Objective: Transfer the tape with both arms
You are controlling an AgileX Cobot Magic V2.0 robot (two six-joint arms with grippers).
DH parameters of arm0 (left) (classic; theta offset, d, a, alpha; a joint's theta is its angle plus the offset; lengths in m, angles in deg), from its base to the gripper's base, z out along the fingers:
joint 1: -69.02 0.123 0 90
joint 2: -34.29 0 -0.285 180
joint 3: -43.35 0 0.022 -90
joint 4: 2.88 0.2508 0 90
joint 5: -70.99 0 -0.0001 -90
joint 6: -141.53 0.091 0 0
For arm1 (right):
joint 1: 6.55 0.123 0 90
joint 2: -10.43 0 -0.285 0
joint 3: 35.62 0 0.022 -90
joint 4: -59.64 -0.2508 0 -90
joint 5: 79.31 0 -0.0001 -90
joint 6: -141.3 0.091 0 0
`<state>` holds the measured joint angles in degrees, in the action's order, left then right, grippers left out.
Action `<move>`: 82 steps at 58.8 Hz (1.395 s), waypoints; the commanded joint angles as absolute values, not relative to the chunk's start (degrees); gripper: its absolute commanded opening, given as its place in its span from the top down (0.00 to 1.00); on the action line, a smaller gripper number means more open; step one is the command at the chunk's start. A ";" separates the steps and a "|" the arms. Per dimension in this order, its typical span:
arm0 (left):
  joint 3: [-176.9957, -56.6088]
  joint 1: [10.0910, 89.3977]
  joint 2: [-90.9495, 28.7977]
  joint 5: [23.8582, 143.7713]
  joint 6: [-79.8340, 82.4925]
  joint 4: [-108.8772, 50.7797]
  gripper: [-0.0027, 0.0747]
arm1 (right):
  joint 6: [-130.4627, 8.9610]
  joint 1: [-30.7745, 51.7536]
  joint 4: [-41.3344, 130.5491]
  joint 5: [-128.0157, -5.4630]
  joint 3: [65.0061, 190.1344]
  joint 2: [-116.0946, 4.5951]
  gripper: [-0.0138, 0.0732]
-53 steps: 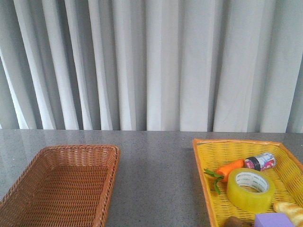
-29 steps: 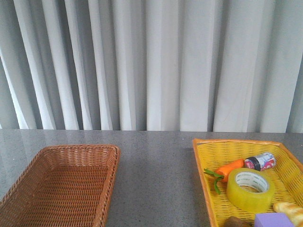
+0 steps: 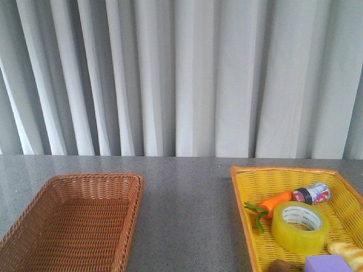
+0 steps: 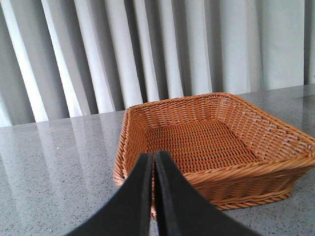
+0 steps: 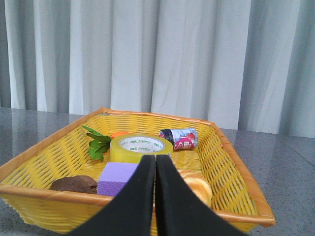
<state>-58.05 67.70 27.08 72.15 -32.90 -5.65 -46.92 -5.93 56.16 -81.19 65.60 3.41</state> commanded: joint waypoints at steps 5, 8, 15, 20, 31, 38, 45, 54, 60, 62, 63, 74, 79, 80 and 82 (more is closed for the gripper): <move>-58.46 67.71 28.01 67.79 -33.39 -6.21 0.97 | -47.23 -6.25 56.13 -85.55 65.44 3.75 0.85; -58.46 67.71 28.01 67.79 -33.39 -6.21 0.97 | -47.23 -6.25 56.13 -85.55 65.44 3.75 0.85; -58.46 67.71 28.01 67.79 -33.39 -6.21 0.97 | -47.23 -6.25 56.13 -85.55 65.44 3.75 0.85; -58.46 67.71 28.01 67.79 -33.39 -6.21 0.97 | -47.23 -6.25 56.13 -85.55 65.44 3.75 0.85; -58.46 67.71 28.01 67.79 -33.39 -6.21 0.97 | -47.23 -6.25 56.13 -85.55 65.44 3.75 0.85; -58.46 67.71 28.01 67.79 -33.39 -6.21 0.97 | -47.23 -6.25 56.13 -85.55 65.44 3.75 0.85; -58.46 67.71 28.01 67.79 -33.39 -6.21 0.97 | -47.00 -6.25 56.13 -83.33 65.44 3.75 0.85; -58.46 67.73 27.94 69.56 -33.83 -8.03 0.97 | -47.00 -6.25 55.99 -79.66 65.44 3.75 0.85; -58.53 67.73 27.94 70.99 -33.85 -8.62 0.97 | -45.21 -6.25 55.26 -78.18 65.48 3.75 0.85; -58.87 67.73 27.94 70.99 -33.85 -8.97 0.97 | -44.03 -6.25 54.50 -78.25 65.55 3.75 0.85; -59.01 67.73 27.94 70.99 -33.85 -9.15 0.97 | -43.34 -6.25 54.08 -78.36 65.55 3.75 0.85; -63.48 67.73 27.94 71.76 -36.65 -11.41 0.97 | -39.28 -6.25 51.61 -77.39 68.73 3.75 0.85; -67.61 67.73 27.12 74.18 -36.65 -11.35 0.97 | -39.33 -6.25 51.90 -74.86 72.49 2.77 0.85; -68.70 67.73 26.57 74.96 -36.65 -11.35 0.97 | -39.33 -6.25 52.02 -74.14 73.16 2.31 0.85; -70.61 67.73 25.44 76.15 -36.65 -11.35 0.97 | -39.33 -6.25 52.34 -72.89 74.92 1.34 0.85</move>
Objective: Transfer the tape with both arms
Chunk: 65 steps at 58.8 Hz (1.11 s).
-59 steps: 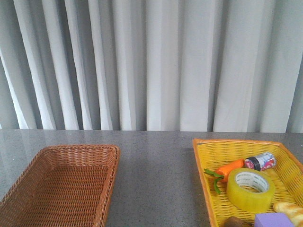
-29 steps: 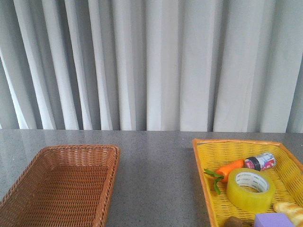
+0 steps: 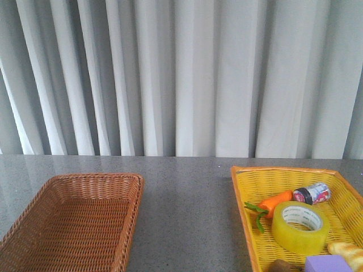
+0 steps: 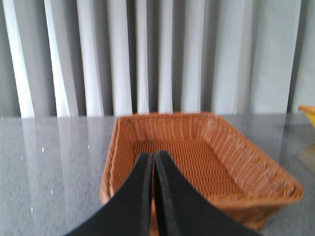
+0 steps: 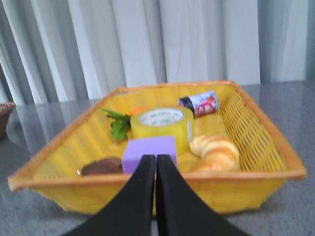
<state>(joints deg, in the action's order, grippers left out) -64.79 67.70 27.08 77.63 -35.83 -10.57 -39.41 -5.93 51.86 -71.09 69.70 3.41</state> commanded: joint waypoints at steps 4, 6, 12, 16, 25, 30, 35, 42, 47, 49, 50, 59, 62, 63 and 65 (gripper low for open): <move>-74.64 67.73 22.24 78.76 -36.65 -11.35 0.97 | -39.33 -6.25 53.72 -70.15 78.63 -1.15 0.85; -76.72 67.73 20.32 80.01 -36.65 -11.29 0.97 | -39.33 -6.25 54.44 -68.61 80.63 -2.61 0.85; -83.49 67.73 13.13 84.10 -36.19 -11.17 0.97 | -39.27 -6.25 56.80 -62.34 87.80 -8.36 0.85; -88.26 67.73 7.81 87.29 -36.19 -11.17 0.97 | -39.27 -6.25 57.06 -58.16 92.43 -12.03 0.85; -97.72 67.73 -3.57 93.45 -36.13 -10.26 0.97 | -39.32 -6.25 57.55 -49.16 101.21 -20.95 0.85; -101.62 67.73 -8.77 96.69 -35.78 -10.26 0.97 | -39.32 -6.25 59.64 -45.36 105.01 -25.48 0.85; -103.89 67.73 -12.97 98.97 -35.78 -10.26 0.97 | -39.32 -6.25 61.31 -41.58 107.66 -29.41 0.85; -104.25 67.73 -16.75 101.92 -35.78 -10.26 0.97 | -39.32 -6.25 61.60 -39.25 108.11 -32.78 0.85; -104.25 67.73 -18.37 104.72 -35.78 -10.26 0.97 | -39.32 -6.25 61.60 -39.06 108.11 -33.97 0.85; -104.25 67.73 -18.81 105.41 -35.78 -10.26 0.97 | -39.32 -6.25 61.60 -39.06 108.11 -34.24 0.85; -104.25 67.73 -19.06 105.57 -35.78 -10.26 0.97 | -39.32 -6.25 61.60 -39.06 108.11 -34.29 0.85; -104.25 67.73 -19.95 105.42 -35.78 -10.26 0.97 | -39.27 -6.25 61.05 -39.10 108.11 -34.41 0.85; -104.25 67.73 -19.95 105.35 -35.78 -10.26 0.97 | -39.27 -6.25 61.11 -39.44 108.11 -34.41 0.85; -104.25 67.73 -20.01 105.29 -35.78 -10.26 0.97 | -39.27 -6.25 61.11 -39.52 108.11 -34.41 0.85; -104.25 67.73 -20.00 105.04 -35.78 -10.26 0.97 | -39.27 -6.25 61.11 -39.51 108.11 -34.41 0.85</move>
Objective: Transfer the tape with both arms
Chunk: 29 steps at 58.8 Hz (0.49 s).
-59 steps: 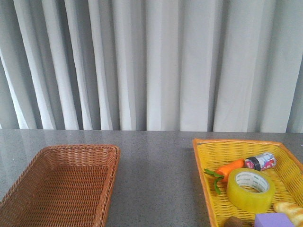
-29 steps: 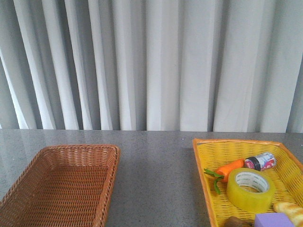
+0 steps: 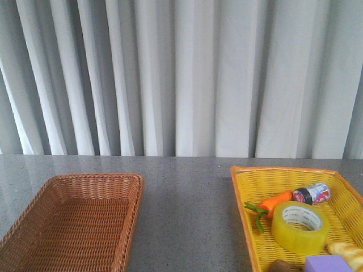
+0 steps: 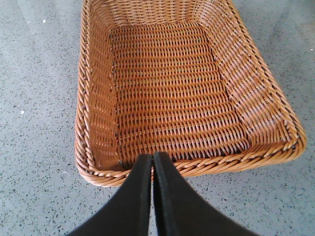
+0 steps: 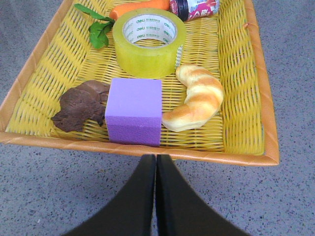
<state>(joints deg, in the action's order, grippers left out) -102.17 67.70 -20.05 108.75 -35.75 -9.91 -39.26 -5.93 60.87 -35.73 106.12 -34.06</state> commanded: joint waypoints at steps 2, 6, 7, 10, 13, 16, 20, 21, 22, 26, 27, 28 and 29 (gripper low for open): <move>-104.25 67.73 -20.00 104.82 -35.97 -10.26 0.97 | -39.27 -6.25 61.11 -39.79 108.11 -34.41 0.84; -104.25 67.73 -20.00 104.03 -35.99 -10.26 0.95 | -39.33 -6.25 61.43 -39.80 108.11 -34.41 0.81; -104.25 67.73 -20.00 103.86 -35.99 -10.26 0.93 | -39.49 -6.25 61.65 -39.80 108.11 -34.41 0.80; -104.25 67.73 -20.00 103.66 -35.99 -10.26 0.89 | -39.58 -6.25 61.97 -39.67 108.11 -34.41 0.74; -104.25 67.73 -20.00 103.60 -35.99 -10.26 0.81 | -39.58 -6.25 62.06 -39.67 108.11 -34.41 0.67; -104.25 67.73 -20.00 103.54 -35.94 -10.26 0.71 | -39.52 -6.25 62.06 -39.67 108.11 -34.41 0.57; -104.25 67.73 -20.00 103.49 -35.94 -10.26 0.56 | -39.52 -6.25 62.06 -39.67 108.11 -34.41 0.43; -104.25 67.73 -20.00 103.44 -35.94 -10.26 0.51 | -39.52 -6.25 62.06 -39.67 108.11 -34.41 0.39; -104.25 67.73 -20.00 103.36 -35.94 -10.26 0.48 | -39.52 -6.25 62.06 -39.67 108.11 -34.41 0.35; -104.25 67.73 -20.00 102.91 -35.94 -10.26 0.34 | -39.52 -6.25 62.06 -39.67 108.11 -34.41 0.24; -104.25 67.73 -20.00 102.90 -35.94 -10.26 0.32 | -39.52 -6.25 62.06 -39.67 108.11 -34.41 0.22; -104.25 67.73 -20.00 102.78 -35.94 -10.26 0.29 | -39.52 -6.25 62.06 -39.67 108.11 -34.41 0.20; -104.25 67.73 -20.00 102.72 -35.94 -10.26 0.28 | -39.52 -6.25 62.06 -39.67 108.11 -34.41 0.18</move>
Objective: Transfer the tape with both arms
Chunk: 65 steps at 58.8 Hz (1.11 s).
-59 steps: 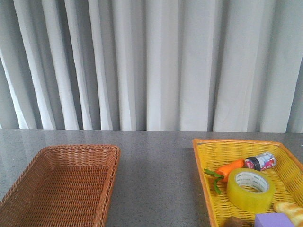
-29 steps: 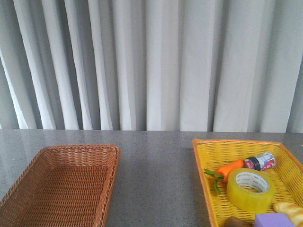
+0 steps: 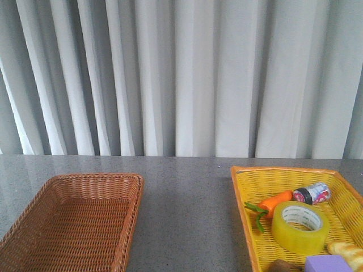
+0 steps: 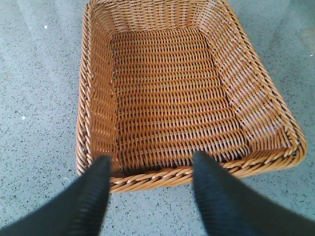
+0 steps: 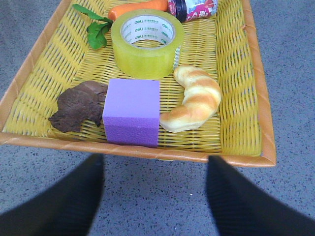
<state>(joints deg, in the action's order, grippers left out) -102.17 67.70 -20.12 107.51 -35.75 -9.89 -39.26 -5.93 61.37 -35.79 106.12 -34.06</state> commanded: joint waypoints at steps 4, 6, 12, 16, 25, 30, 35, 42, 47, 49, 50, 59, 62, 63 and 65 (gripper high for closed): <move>-104.25 67.73 -20.00 102.55 -35.94 -10.26 0.22 | -39.27 -6.25 61.51 -39.58 108.11 -34.41 0.14; -104.25 67.73 -20.00 102.48 -35.89 -10.33 0.21 | -39.21 -6.25 60.84 -39.32 108.11 -34.41 0.14; -104.25 67.40 -20.00 102.48 -35.63 -11.64 0.21 | -39.27 -6.25 59.64 -39.66 108.11 -34.41 0.15; -104.25 65.48 -20.00 102.23 -33.36 -13.00 0.21 | -39.27 -6.25 60.01 -40.03 108.18 -34.41 0.17; -104.96 57.51 -21.19 102.29 -23.68 -19.23 0.21 | -35.27 -6.25 62.99 -36.56 111.08 -39.56 0.20; -106.07 53.41 -23.15 102.97 -20.36 -21.66 0.21 | -30.89 -6.25 66.17 -32.22 115.62 -44.57 0.21; -107.75 49.64 -25.51 104.02 -19.23 -21.80 0.21 | -28.44 -6.25 68.53 -28.45 120.14 -50.18 0.21; -109.69 45.87 -28.75 104.28 -19.19 -21.66 0.21 | -28.33 -6.25 68.43 -26.09 126.32 -58.28 0.21; -109.75 44.33 -30.07 103.10 -19.19 -21.66 0.21 | -28.33 -6.25 68.17 -25.84 130.39 -63.53 0.21; -109.75 44.27 -30.46 103.04 -19.19 -21.74 0.21 | -28.33 -6.25 67.95 -25.84 131.84 -65.75 0.21; -109.75 44.27 -30.62 103.04 -19.19 -21.74 0.21 | -28.33 -6.25 67.75 -25.69 133.00 -66.63 0.21; -109.75 44.33 -30.69 103.15 -19.24 -21.60 0.21 | -28.46 -6.25 66.72 -24.22 142.39 -76.83 0.21; -109.75 44.33 -30.69 103.38 -19.24 -21.60 0.21 | -28.95 -6.25 66.17 -23.36 145.86 -80.12 0.21; -109.75 44.33 -30.69 103.38 -19.24 -21.60 0.21 | -29.03 -6.25 66.08 -22.88 147.32 -81.03 0.21; -109.75 44.33 -30.69 103.44 -19.24 -21.60 0.21 | -29.20 -6.25 66.08 -21.96 149.73 -83.28 0.21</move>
